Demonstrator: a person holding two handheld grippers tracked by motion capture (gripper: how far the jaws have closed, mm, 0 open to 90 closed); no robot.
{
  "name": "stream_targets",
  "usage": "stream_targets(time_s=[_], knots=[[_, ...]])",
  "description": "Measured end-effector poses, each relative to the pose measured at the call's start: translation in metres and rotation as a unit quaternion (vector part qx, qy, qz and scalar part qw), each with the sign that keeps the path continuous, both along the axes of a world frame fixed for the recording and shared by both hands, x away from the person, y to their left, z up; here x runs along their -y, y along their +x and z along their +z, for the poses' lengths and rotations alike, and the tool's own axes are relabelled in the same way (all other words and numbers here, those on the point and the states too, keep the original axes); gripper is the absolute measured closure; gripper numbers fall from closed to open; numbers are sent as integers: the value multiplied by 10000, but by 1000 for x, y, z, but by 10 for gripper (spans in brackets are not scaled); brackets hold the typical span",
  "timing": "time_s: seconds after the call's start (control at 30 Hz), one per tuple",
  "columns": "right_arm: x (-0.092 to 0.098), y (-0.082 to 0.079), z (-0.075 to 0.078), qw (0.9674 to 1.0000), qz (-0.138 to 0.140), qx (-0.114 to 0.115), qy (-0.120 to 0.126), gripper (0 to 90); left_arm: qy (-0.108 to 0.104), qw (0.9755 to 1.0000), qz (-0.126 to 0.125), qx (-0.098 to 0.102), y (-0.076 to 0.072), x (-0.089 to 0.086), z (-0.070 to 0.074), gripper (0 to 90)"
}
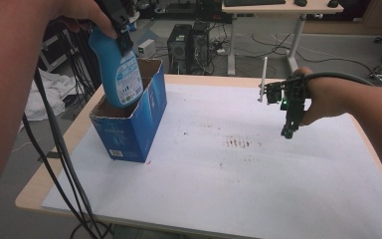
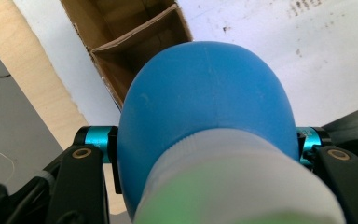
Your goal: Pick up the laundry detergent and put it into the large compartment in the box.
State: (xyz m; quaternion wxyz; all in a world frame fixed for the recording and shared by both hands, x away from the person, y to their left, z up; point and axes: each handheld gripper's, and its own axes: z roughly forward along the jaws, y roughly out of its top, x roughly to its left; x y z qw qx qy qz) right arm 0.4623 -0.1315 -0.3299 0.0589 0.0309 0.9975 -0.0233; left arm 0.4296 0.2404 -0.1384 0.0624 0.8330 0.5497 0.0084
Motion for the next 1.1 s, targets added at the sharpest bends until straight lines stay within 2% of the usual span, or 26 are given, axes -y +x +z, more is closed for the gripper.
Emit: stream_targets(time_s=[0.1, 0.2, 0.43, 0.5, 0.63, 0.77, 0.8, 0.83, 0.87, 0.9, 1.0, 1.1], knots=[[0, 0, 0, 10000, 6, 4, -10, 119, 20, 10000, -44, -21, 1, -2, -7, 405], [0, 0, -1, 10000, -4, -4, -5, 119, 18, 9999, -104, -126, 3, -6, -21, 405], [-2, 0, -3, 10000, 28, -15, -19, 119, 141, 9981, -584, -130, 2, -10, -47, 405], [-2, 0, -4, 10000, 16, -10, -1, 119, 170, 9976, -653, -136, 3, -11, -54, 405], [-4, 0, -4, 10000, 48, -19, -18, 119, 298, 9949, -957, -127, 3, -9, -69, 405], [-5, -1, -4, 10000, 50, -31, 5, 119, 288, 9916, -1253, -129, 4, -7, -82, 405], [-5, -1, -4, 10000, 50, -31, 5, 119, 288, 9916, -1253, -129, 4, -7, -82, 404], [-6, -1, -3, 10000, 37, -21, 11, 119, 315, 9891, -1430, -163, 5, -6, -87, 404], [-6, -1, -3, 10000, 37, -21, 11, 119, 315, 9891, -1430, -163, 5, -6, -87, 404], [-6, -1, -3, 10000, 56, -66, 31, 119, 317, 9873, -1549, -177, 5, -6, -91, 404], [-6, -1, -3, 10000, 37, -67, 22, 119, 308, 9844, -1713, -240, 7, -6, -96, 404], [-5, -1, -3, 10000, 34, -73, 31, 119, 285, 9833, -1777, -254, 7, -6, -100, 404]])
